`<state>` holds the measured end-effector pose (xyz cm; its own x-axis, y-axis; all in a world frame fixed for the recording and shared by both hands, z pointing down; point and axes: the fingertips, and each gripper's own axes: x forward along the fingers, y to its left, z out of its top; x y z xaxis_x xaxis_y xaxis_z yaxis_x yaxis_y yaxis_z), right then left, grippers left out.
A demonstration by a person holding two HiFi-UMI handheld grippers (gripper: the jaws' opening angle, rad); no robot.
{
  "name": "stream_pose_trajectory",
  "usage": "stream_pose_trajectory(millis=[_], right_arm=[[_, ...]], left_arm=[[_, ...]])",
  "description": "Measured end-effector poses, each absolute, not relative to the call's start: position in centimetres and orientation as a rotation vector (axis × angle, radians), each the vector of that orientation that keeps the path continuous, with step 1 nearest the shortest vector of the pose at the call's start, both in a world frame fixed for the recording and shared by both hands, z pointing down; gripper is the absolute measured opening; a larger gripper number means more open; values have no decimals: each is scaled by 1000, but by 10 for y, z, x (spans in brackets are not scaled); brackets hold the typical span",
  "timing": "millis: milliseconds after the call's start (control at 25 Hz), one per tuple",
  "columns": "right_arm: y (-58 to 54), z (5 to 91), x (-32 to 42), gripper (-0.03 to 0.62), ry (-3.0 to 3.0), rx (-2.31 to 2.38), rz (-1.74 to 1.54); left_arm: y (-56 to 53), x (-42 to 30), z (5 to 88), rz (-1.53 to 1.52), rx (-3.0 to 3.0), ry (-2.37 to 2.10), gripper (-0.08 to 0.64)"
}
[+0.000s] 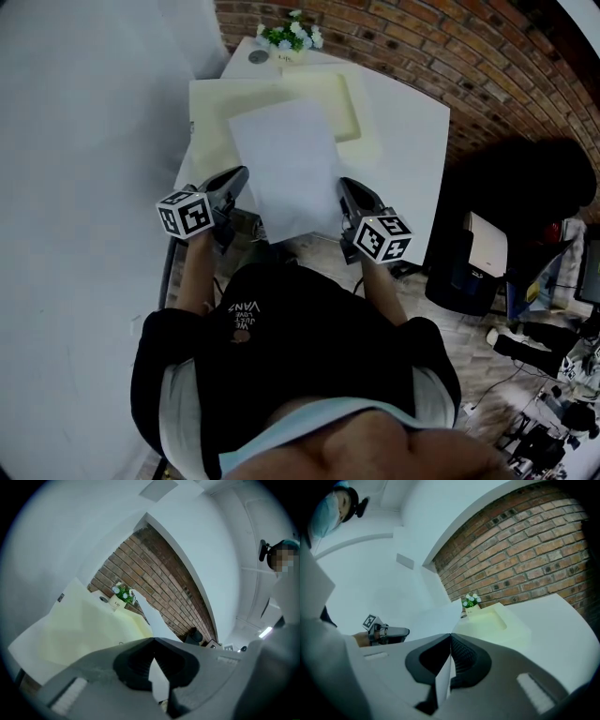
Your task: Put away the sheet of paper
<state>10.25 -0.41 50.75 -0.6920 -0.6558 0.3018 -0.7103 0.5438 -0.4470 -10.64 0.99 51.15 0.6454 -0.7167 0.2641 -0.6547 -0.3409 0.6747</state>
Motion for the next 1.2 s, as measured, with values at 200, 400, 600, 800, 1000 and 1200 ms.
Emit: stream_pose_trajectory(millis=[200,400,600,800,1000,1200], right_arm=[[-24,508,93,0,-2659,1218,839],[-42,511,87,0,-2634,1255,840],[-58,511,83,0,-2613,1284,846],[-70,511,80,0,-2594,1314,841],[-80,512,81,0,-2577,1353,834],[-90,514,79,0,-2555,1389,834]], left_arm=[[-15,-116,513,-89,2084,-1053,0],[-35,-120,519,-87,2081,-1041,0],[-53,-124,522,-92,2072,-1026,-1],[-67,-126,525,-96,2073,-1003,-1],[-81,-124,528,-94,2083,-970,0],[-97,-127,529,-87,2092,-948,0]])
